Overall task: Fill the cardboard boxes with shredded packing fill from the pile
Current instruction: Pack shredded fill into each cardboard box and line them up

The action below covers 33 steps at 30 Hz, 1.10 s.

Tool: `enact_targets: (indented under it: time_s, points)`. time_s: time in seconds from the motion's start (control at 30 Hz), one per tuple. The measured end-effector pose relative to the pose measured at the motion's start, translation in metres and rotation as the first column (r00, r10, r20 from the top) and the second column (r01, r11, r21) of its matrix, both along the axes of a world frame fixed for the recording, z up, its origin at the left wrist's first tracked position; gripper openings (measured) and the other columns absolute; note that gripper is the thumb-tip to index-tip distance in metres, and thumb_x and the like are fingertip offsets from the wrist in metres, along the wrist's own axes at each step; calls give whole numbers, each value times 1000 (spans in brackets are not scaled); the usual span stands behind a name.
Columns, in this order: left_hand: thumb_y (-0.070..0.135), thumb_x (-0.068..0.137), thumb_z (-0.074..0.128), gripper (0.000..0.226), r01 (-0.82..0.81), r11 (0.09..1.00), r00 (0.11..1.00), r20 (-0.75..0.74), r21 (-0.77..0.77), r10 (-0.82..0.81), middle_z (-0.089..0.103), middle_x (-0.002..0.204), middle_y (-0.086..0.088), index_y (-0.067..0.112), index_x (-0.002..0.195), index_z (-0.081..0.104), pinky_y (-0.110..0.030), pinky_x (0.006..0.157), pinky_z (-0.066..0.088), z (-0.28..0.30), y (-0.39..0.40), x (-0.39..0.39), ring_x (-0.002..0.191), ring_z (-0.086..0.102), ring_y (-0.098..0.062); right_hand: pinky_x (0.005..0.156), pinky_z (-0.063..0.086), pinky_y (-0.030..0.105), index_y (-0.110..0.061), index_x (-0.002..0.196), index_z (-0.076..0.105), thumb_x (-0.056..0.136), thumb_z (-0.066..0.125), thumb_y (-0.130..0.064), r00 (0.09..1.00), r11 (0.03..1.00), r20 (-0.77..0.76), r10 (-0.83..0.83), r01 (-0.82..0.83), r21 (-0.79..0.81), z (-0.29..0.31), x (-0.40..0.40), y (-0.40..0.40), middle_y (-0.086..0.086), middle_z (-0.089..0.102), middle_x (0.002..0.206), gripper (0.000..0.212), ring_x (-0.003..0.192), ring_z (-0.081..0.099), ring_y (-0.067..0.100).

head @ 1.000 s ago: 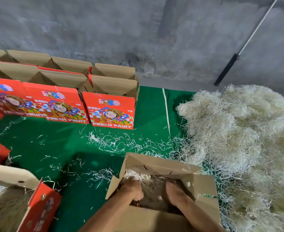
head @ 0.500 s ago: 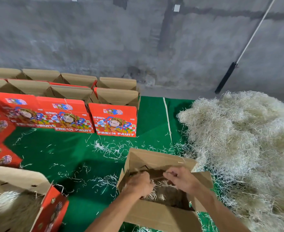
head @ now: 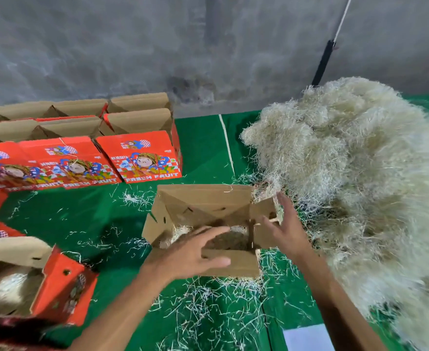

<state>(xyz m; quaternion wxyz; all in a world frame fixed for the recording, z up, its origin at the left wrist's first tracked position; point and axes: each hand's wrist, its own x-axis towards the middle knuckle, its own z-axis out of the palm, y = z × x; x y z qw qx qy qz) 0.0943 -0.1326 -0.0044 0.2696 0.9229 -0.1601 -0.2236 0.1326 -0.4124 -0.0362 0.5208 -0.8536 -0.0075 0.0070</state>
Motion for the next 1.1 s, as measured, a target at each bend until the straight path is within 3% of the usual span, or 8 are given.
enact_targets:
  time_s: [0.17,0.33,0.43,0.57,0.67,0.8,0.97,1.1]
  points:
    - [104,46,47,118,29,904,998,34,426,-48,-1,157,31,68,143,-9,-55,119,13,10,22,-21,141,12,-1,103,47,45,-44,142,38,71,67,-78,960,927,-275,51,57,371,-9,-12,3,-8,56,139,84,119,60,11]
    - [38,94,63,43,-139,942,977,197,306,80,56,132,25,49,134,52,-28,97,51,17,31,-22,103,59,4,101,47,54,-56,132,51,81,71,-61,958,834,-256,134,31,551,-3,-3,23,-11,62,132,55,120,60,21]
    - [27,95,62,33,-283,892,938,297,354,180,68,119,19,40,125,64,-22,86,54,19,39,-17,73,59,5,93,51,46,-65,134,43,78,66,-73,942,857,-252,221,-64,512,10,-3,43,-25,51,139,61,122,55,9]
    - [19,89,68,35,-402,845,899,325,353,292,72,110,13,35,120,68,-36,107,41,24,53,-9,93,62,-5,115,27,56,-74,135,26,71,61,-85,909,876,-241,340,-213,432,17,4,82,-41,39,134,73,130,46,11]
    - [13,88,66,36,-429,833,880,369,349,298,72,113,3,30,120,70,-38,108,39,31,71,-1,104,62,-15,118,17,63,-73,140,9,69,51,-93,908,932,-293,301,-213,294,13,15,115,-27,32,148,85,141,34,19]
    - [15,88,65,31,-456,805,872,370,380,319,70,117,-4,26,117,71,-37,110,35,35,107,13,112,61,-23,107,40,48,-67,141,16,92,48,-64,909,932,-272,316,-244,270,8,25,170,-15,47,145,59,115,51,-13]
    - [15,80,68,30,-515,772,842,390,373,373,73,103,0,26,106,74,-35,111,32,35,153,25,104,63,-21,100,50,57,-47,129,45,105,46,-29,850,888,-335,406,-281,363,-13,51,239,-16,68,116,30,110,68,15]
    - [23,76,67,29,-546,737,828,388,398,404,72,104,4,29,104,73,-39,116,23,35,197,34,107,60,-20,67,61,26,-39,129,46,106,43,-17,825,866,-370,428,-257,429,-15,61,312,-16,72,102,32,86,72,0]
